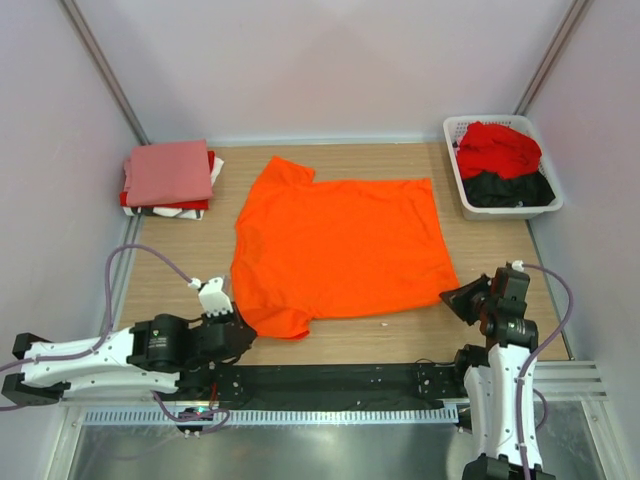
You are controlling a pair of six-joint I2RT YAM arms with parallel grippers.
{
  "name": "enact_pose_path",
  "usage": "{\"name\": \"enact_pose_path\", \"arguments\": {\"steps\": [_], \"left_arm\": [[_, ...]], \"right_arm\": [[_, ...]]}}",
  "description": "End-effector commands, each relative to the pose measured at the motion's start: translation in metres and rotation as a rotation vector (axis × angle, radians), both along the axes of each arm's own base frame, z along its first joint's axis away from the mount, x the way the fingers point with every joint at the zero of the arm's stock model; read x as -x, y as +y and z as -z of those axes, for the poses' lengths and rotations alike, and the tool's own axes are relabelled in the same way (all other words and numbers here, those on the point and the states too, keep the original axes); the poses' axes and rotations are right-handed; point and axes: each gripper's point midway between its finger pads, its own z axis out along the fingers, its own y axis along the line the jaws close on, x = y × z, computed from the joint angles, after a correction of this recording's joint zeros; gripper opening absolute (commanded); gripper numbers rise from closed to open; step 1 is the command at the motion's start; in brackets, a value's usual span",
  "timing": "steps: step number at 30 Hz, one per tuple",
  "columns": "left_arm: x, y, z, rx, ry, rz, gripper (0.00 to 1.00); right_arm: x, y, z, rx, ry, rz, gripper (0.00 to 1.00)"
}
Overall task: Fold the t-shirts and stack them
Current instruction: Fold the tshirt
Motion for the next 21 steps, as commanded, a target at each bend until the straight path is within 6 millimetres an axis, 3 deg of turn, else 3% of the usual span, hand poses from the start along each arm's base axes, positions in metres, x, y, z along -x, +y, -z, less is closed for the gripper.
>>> {"name": "enact_pose_path", "arguments": {"steps": [1,4,10,13,19,21], "left_arm": [[-0.009,0.004,-0.024,-0.023,-0.061,0.0,0.0],[-0.014,0.005,-0.037,-0.037,-0.097,0.004,0.0],[-0.032,0.009,-0.1,-0.017,-0.237,-0.008,0.0],[-0.042,0.01,-0.118,-0.075,-0.287,-0.018,0.0],[-0.078,-0.002,-0.124,-0.266,-0.286,0.01,0.0],[-0.099,0.009,-0.12,-0.318,-0.264,-0.01,0.0]], "right_arm": [[0.001,0.004,-0.035,0.027,-0.032,-0.069,0.01],[-0.009,0.005,-0.046,0.026,-0.081,-0.09,0.01],[-0.039,0.003,-0.055,0.009,-0.106,-0.117,0.01],[-0.052,0.003,-0.056,-0.008,-0.107,-0.131,0.01],[-0.075,-0.007,-0.066,0.027,-0.127,-0.12,0.01],[-0.082,-0.01,-0.067,0.036,-0.132,-0.115,0.01]]}}
